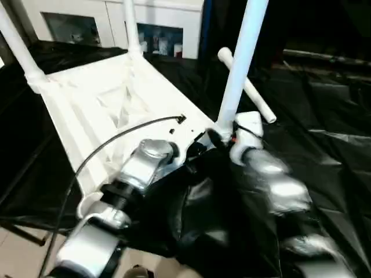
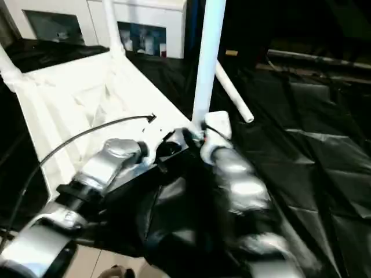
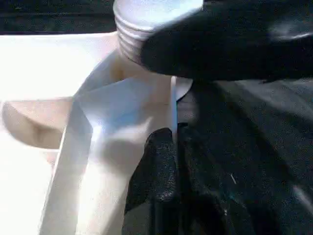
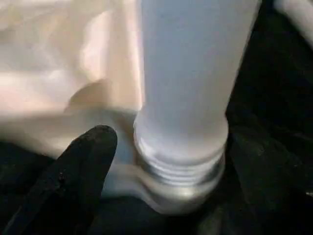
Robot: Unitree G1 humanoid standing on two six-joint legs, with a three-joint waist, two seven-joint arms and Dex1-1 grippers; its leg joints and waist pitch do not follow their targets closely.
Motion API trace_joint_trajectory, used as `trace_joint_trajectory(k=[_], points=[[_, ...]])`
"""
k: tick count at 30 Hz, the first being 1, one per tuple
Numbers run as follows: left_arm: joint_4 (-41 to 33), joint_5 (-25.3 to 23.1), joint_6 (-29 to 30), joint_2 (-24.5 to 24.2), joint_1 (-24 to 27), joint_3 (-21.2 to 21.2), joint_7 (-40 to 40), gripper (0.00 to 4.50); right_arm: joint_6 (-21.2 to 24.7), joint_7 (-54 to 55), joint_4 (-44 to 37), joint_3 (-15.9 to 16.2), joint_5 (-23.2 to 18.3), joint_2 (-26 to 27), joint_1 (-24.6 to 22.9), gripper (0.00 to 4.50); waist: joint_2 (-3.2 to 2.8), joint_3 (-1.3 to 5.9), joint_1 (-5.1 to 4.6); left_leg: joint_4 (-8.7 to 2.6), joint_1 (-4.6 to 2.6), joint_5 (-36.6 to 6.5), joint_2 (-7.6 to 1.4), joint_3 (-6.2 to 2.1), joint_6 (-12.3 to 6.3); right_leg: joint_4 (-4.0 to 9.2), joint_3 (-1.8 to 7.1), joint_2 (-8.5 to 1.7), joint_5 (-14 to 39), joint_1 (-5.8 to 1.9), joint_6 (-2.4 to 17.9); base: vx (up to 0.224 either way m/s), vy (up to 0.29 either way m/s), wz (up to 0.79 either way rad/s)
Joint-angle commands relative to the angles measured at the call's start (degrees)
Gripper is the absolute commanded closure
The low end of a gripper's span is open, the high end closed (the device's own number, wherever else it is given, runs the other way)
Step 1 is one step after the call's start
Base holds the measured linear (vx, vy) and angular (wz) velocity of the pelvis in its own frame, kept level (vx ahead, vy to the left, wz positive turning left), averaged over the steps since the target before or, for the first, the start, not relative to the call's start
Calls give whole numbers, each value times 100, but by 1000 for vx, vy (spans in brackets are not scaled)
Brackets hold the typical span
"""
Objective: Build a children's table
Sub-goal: Rotate leg to tighten
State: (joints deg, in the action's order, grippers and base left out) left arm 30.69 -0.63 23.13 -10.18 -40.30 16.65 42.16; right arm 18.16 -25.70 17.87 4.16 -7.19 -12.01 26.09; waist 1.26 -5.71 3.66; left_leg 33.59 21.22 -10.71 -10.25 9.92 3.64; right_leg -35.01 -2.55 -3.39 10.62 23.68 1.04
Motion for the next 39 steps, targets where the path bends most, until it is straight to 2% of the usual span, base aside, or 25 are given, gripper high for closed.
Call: trace_joint_trajectory(k=[1, 2, 4, 5, 6, 7, 9, 11, 13, 15, 18, 21, 23, 25, 28, 30, 34, 36, 37, 39], points=[[-223, 156, -129, -66, 93, 41, 383, 450, 172, -621, -350, 237, -108, -157, -86, 57, 55, 408, 35, -362, 4, -353, -241, -77, -530, 323, 281, -455, 32, -395, 1250, 0, 0, 0], [-373, 249, -137, -174, 163, 57, 646, 450, 227, -941, -516, 324, -120, -405, -183, 57, 50, 408, 22, -347, 12, -253, -231, -62, -637, 315, 280, -452, -215, -371, 1372, 0, 0, 0], [-557, 336, -284, -311, 262, 112, 972, 450, 276, -1231, -672, 391, -132, -629, -272, 57, 52, 395, 25, -345, 11, -286, -250, -55, -736, 323, 278, -468, -195, -369, 1451, 0, 0, 0], [-853, 481, -377, -510, 407, 200, 1430, 450, 304, -1529, -805, 435, -154, -858, -341, 57, 28, 380, 26, -356, -6, -416, -259, -52, -726, 352, 272, -468, 50, -348, 1476, 0, 0, 0], [-867, 489, -376, -518, 414, 204, 1449, 450, 306, -1538, -808, 435, -156, -865, -342, 57, 32, 377, 30, -361, -10, -489, -275, -58, -703, 353, 273, -478, 156, -353, 1479, 0, 0, 0], [-1259, 716, -258, -719, 581, 281, 1931, 450, 365, -1798, -910, 473, -230, -1055, -379, 57, 25, 357, 27, -381, -23, -564, -285, -58, -661, 371, 276, -473, 369, -332, 1477, 0, 0, 0], [-1421, 792, -189, -799, 641, 320, 2097, 450, 373, -1930, -955, 522, -257, -1142, -395, 57, 7, 340, 30, -396, -57, -765, -313, -50, -551, 398, 282, -472, 673, -294, 1482, 0, 0, 0], [-1616, 837, -86, -893, 707, 369, 2257, 450, 433, -2119, -1064, 608, -302, -1271, -426, 57, 10, 329, 73, -406, -70, -876, -319, -39, -464, 411, 292, -469, 892, -275, 1430, 0, 0, 0], [-1675, 842, -63, -924, 732, 383, 2285, 450, 446, -2172, -1104, 620, -304, -1295, -442, 57, 16, 330, 117, -406, -86, -874, -321, -32, -416, 416, 300, -474, 932, -261, 1400, 0, 0, 0], [-1708, 830, -54, -953, 759, 392, 2294, 450, 464, -2253, -1142, 620, -346, -1299, -447, 57, 31, 339, 121, -409, -49, -782, -306, -42, -396, 390, 298, -474, 860, -298, 1352, 0, 0, 0], [-1794, 785, -57, -1035, 849, 378, 2350, 450, 558, -2480, -1272, 636, -454, -1349, -482, 57, 44, 363, 131, -387, -39, -633, -297, -41, -452, 371, 300, -484, 707, -313, 1319, 0, 0, 0], [-1898, 794, -13, -1110, 924, 363, 2394, 450, 615, -2567, -1338, 661, -508, -1391, -512, 83, 40, 380, 135, -372, -35, -452, -295, -38, -519, 335, 290, -470, 396, -311, 1388, 0, 0, 0], [-1940, 788, 12, -1148, 961, 355, 2396, 450, 630, -2604, -1355, 662, -523, -1396, -526, 83, 58, 370, 132, -372, -27, -484, -290, -34, -539, 344, 286, -468, 456, -311, 1382, 0, 0, 0], [-1956, 785, 25, -1170, 979, 353, 2387, 450, 637, -2630, -1359, 657, -531, -1389, -532, 125, 50, 366, 135, -372, -30, -543, -290, -35, -519, 359, 287, -475, 593, -305, 1365, 0, 0, 0], [-1945, 784, 35, -1179, 981, 350, 2370, 450, 659, -2674, -1350, 678, -545, -1391, -534, 135, 52, 360, 132, -380, -32, -602, -284, -40, -467, 374, 286, -469, 791, -302, 1299, 0, 0, 0], [-1932, 770, 42, -1170, 976, 346, 2356, 450, 657, -2692, -1330, 698, -532, -1400, -540, 165, 53, 362, 133, -376, -32, -605, -285, -40, -446, 372, 288, -472, 799, -302, 1287, 0, 0, 0], [-1943, 767, 84, -1167, 970, 323, 2331, 450, 658, -2659, -1288, 702, -489, -1366, -559, 172, 53, 364, 133, -365, -24, -479, -276, -38, -502, 349, 286, -463, 559, -304, 1321, 0, 0, 0], [-1919, 764, 94, -1152, 962, 304, 2305, 450, 649, -2549, -1212, 674, -456, -1294, -581, 174, 53, 366, 134, -364, -24, -474, -277, -41, -511, 344, 282, -465, 556, -310, 1332, 0, 0, 0], [-1892, 761, 100, -1136, 952, 290, 2281, 450, 639, -2480, -1161, 655, -440, -1252, -589, 174, 28, 360, 135, -364, -20, -473, -275, -45, -505, 344, 284, -466, 552, -306, 1336, 0, 0, 0], [-1846, 741, 107, -1106, 933, 271, 2214, 450, 624, -2362, -1094, 621, -408, -1197, -589, 174, 40, 355, 124, -368, -24, -536, -274, -43, -475, 360, 283, -465, 632, -303, 1326, 0, 0, 0]])
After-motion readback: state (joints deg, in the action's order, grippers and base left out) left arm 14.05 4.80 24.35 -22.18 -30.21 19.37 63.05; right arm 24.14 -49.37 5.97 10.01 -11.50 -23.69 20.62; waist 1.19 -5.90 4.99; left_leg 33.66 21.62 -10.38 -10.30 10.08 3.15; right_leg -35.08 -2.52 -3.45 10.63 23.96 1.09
